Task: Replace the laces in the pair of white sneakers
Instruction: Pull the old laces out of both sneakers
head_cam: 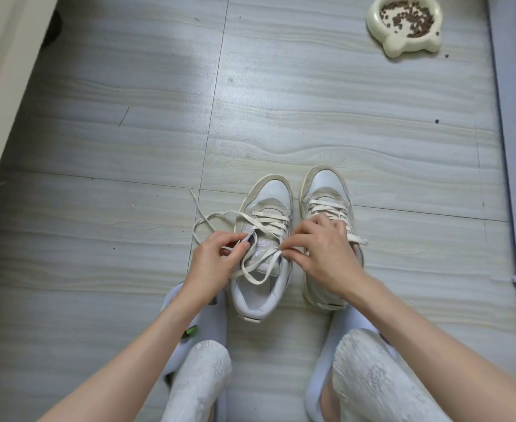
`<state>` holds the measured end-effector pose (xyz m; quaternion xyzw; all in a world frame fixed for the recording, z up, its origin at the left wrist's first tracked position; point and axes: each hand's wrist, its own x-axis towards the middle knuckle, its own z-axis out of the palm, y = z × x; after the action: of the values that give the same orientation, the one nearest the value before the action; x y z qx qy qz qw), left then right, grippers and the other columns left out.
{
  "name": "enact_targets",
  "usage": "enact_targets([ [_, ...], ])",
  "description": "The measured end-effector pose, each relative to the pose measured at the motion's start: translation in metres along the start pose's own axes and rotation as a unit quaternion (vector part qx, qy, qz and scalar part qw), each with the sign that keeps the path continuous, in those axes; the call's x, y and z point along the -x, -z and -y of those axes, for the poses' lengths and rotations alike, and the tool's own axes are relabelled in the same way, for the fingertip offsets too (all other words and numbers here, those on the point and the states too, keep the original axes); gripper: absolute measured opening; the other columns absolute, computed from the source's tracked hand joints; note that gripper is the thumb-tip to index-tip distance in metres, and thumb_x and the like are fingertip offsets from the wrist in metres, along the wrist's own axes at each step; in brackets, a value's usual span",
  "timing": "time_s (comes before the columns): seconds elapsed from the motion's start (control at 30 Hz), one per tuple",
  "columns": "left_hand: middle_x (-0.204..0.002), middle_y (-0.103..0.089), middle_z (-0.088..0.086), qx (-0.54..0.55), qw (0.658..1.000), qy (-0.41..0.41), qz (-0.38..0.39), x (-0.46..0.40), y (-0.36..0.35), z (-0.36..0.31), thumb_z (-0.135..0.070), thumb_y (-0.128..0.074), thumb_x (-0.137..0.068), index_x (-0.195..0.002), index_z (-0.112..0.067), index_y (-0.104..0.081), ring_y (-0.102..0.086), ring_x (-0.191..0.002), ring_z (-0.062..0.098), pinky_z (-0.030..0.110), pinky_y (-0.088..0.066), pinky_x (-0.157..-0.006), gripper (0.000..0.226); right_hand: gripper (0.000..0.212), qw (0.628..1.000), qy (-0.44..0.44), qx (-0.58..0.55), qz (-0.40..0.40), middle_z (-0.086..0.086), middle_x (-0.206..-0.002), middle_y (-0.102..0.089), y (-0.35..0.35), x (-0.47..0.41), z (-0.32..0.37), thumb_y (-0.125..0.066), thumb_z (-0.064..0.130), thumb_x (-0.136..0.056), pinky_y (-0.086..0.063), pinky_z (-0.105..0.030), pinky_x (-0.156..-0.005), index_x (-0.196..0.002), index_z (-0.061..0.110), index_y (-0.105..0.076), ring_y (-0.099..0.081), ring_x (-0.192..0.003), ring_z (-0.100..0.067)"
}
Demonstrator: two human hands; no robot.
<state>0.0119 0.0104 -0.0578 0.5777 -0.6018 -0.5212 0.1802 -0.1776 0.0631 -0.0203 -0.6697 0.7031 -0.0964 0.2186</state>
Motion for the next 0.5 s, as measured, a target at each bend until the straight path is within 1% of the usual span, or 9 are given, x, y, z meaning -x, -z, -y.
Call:
enact_targets([
  [0.07, -0.094, -0.065, 0.001, 0.001, 1.0, 0.002, 0.001, 0.0, 0.0, 0.0, -0.012, -0.065, -0.085, -0.096, -0.014, -0.072, -0.058, -0.075, -0.008, 0.006, -0.043, -0.071, 0.012, 0.015, 0.998, -0.044, -0.026, 0.024, 0.008, -0.091, -0.065, 0.0, -0.008, -0.002, -0.056, 0.031, -0.089, -0.026, -0.036, -0.081, -0.087, 0.024, -0.069, -0.052, -0.097, -0.02],
  [0.13, -0.094, -0.065, -0.001, 0.003, 1.0, 0.002, 0.004, 0.001, 0.001, 0.0, -0.012, -0.065, -0.086, -0.095, -0.015, -0.072, -0.058, -0.076, -0.007, 0.005, -0.043, -0.071, 0.012, 0.014, 0.977, -0.13, -0.165, 0.037, 0.0, -0.091, -0.067, 0.008, -0.018, -0.004, -0.045, 0.022, -0.096, -0.036, -0.035, -0.087, -0.093, 0.018, -0.058, -0.057, -0.092, -0.018],
  [0.17, -0.094, -0.065, -0.002, 0.004, 1.0, 0.001, 0.005, 0.001, 0.001, 0.0, -0.012, -0.065, -0.086, -0.095, -0.016, -0.072, -0.057, -0.076, -0.008, 0.005, -0.042, -0.07, 0.012, 0.014, 0.951, -0.172, -0.257, 0.016, -0.003, -0.081, -0.067, 0.017, -0.025, -0.004, -0.041, 0.019, -0.098, -0.042, -0.035, -0.084, -0.091, 0.016, -0.053, -0.06, -0.081, -0.016],
  [0.23, -0.094, -0.065, -0.004, 0.005, 1.0, 0.0, 0.005, 0.001, 0.001, 0.001, -0.013, -0.065, -0.086, -0.093, -0.019, -0.071, -0.058, -0.077, -0.007, 0.005, -0.042, -0.07, 0.011, 0.021, 0.883, -0.227, -0.408, -0.056, 0.003, -0.057, -0.056, 0.038, -0.036, -0.005, -0.038, 0.013, -0.099, -0.046, -0.036, -0.071, -0.08, 0.016, -0.046, -0.054, -0.054, -0.009],
  [0.3, -0.093, -0.065, -0.004, 0.006, 1.0, 0.0, 0.003, 0.001, 0.001, 0.0, -0.013, -0.065, -0.086, -0.093, -0.019, -0.071, -0.058, -0.077, -0.007, 0.005, -0.042, -0.071, 0.011, 0.027, 0.834, -0.246, -0.479, -0.116, 0.011, -0.046, -0.046, 0.059, -0.042, -0.012, -0.041, 0.009, -0.097, -0.045, -0.034, -0.06, -0.073, 0.017, -0.047, -0.043, -0.042, -0.004],
  [0.33, -0.093, -0.065, -0.004, 0.006, 1.0, 0.0, 0.002, 0.0, 0.001, 0.0, -0.013, -0.065, -0.086, -0.093, -0.018, -0.071, -0.058, -0.077, -0.008, 0.005, -0.043, -0.071, 0.011, 0.025, 0.836, -0.247, -0.472, -0.131, 0.012, -0.048, -0.046, 0.066, -0.043, -0.014, -0.044, 0.009, -0.096, -0.044, -0.032, -0.058, -0.073, 0.018, -0.05, -0.043, -0.043, -0.003],
  [0.37, -0.094, -0.065, -0.004, 0.005, 1.0, -0.001, 0.003, 0.001, 0.001, 0.001, -0.013, -0.065, -0.086, -0.094, -0.017, -0.071, -0.058, -0.077, -0.008, 0.006, -0.043, -0.072, 0.011, 0.021, 0.863, -0.24, -0.422, -0.139, 0.011, -0.055, -0.049, 0.066, -0.044, -0.016, -0.049, 0.011, -0.094, -0.044, -0.031, -0.061, -0.076, 0.018, -0.054, -0.046, -0.05, -0.004],
  [0.43, -0.094, -0.065, -0.005, 0.001, 1.0, -0.001, 0.006, 0.001, 0.002, 0.001, -0.013, -0.065, -0.086, -0.096, -0.016, -0.071, -0.057, -0.078, -0.01, 0.006, -0.043, -0.072, 0.012, 0.006, 0.934, -0.215, -0.261, -0.117, 0.005, -0.081, -0.056, 0.056, -0.035, -0.022, -0.056, 0.015, -0.09, -0.042, -0.028, -0.076, -0.093, 0.019, -0.06, -0.054, -0.077, -0.012],
  [0.5, -0.094, -0.065, -0.006, 0.003, 1.0, 0.0, 0.008, 0.001, 0.002, 0.0, -0.013, -0.064, -0.086, -0.096, -0.017, -0.071, -0.057, -0.08, -0.01, 0.006, -0.043, -0.073, 0.012, 0.027, 0.965, -0.192, -0.131, -0.121, -0.005, -0.108, -0.056, 0.038, -0.019, -0.027, -0.059, 0.015, -0.087, -0.038, -0.033, -0.091, -0.114, 0.013, -0.059, -0.052, -0.103, -0.025],
])
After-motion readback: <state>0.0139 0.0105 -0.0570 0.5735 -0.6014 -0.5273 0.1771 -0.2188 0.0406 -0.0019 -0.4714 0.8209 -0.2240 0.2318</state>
